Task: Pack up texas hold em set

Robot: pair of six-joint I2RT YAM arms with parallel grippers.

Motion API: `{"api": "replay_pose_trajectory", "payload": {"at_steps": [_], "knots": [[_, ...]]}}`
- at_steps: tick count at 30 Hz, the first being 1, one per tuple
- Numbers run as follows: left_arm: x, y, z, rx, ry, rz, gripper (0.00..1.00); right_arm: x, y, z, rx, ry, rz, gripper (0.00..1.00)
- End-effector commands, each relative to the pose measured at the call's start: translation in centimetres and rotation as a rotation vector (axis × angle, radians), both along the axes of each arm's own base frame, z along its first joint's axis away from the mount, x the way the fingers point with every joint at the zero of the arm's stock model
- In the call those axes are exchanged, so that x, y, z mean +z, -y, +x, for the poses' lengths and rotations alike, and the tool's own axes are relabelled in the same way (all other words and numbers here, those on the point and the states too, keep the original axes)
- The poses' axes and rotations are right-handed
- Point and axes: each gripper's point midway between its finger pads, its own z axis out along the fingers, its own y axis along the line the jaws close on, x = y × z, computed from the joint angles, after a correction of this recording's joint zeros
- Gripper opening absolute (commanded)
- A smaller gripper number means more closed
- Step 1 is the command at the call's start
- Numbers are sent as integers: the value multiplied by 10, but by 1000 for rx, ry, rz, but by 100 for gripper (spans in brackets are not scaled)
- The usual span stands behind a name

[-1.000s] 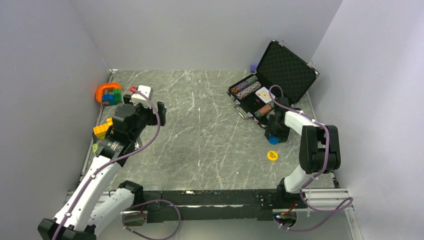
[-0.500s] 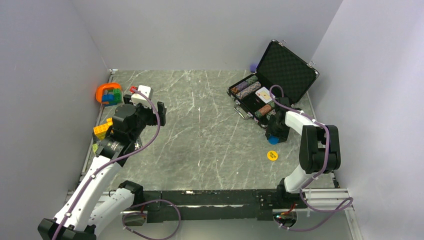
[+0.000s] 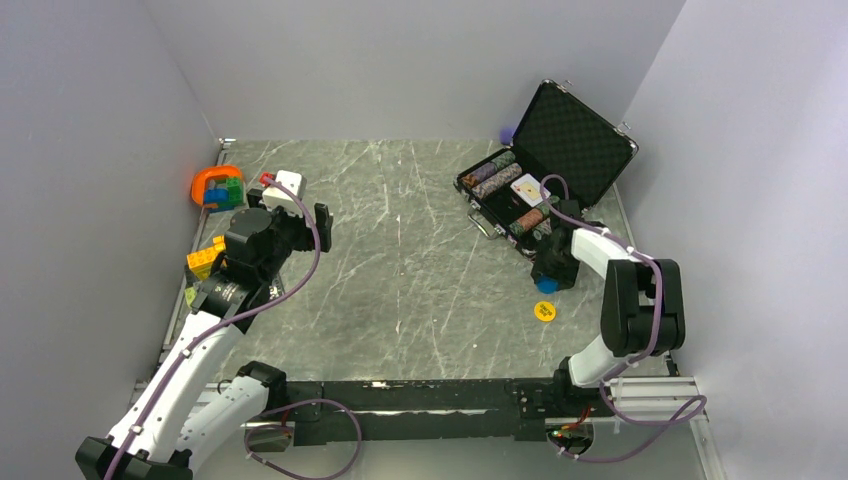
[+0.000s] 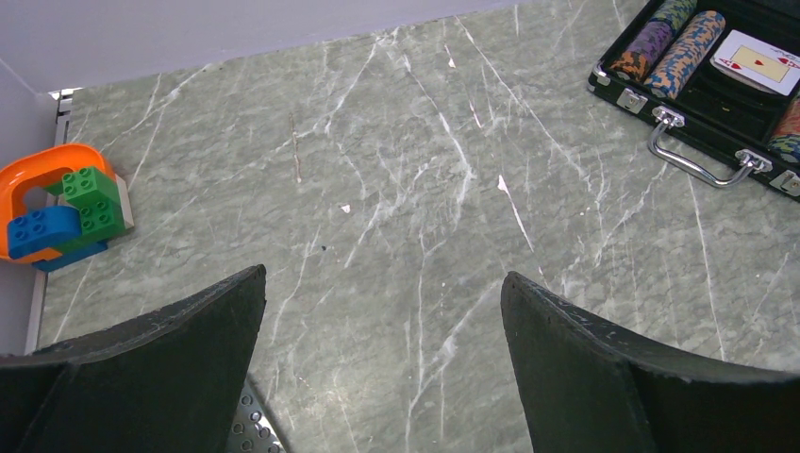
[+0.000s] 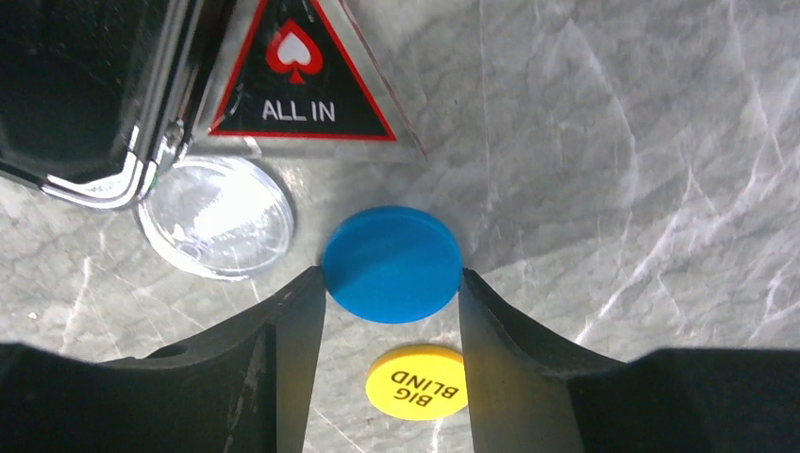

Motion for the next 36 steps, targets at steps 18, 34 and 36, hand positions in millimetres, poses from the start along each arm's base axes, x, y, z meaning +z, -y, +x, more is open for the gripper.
{"api": "replay_pose_trajectory", "payload": {"at_steps": [18,34,36], "knots": [[7,2,0,-4,26,-18,98,112,-19,80,65,221,16,38],[2,3,2,-6,12,-10,98,90,-61,209,182,245,21,37],[2,3,2,-6,12,-11,98,83,-64,214,185,229,18,37]]}}
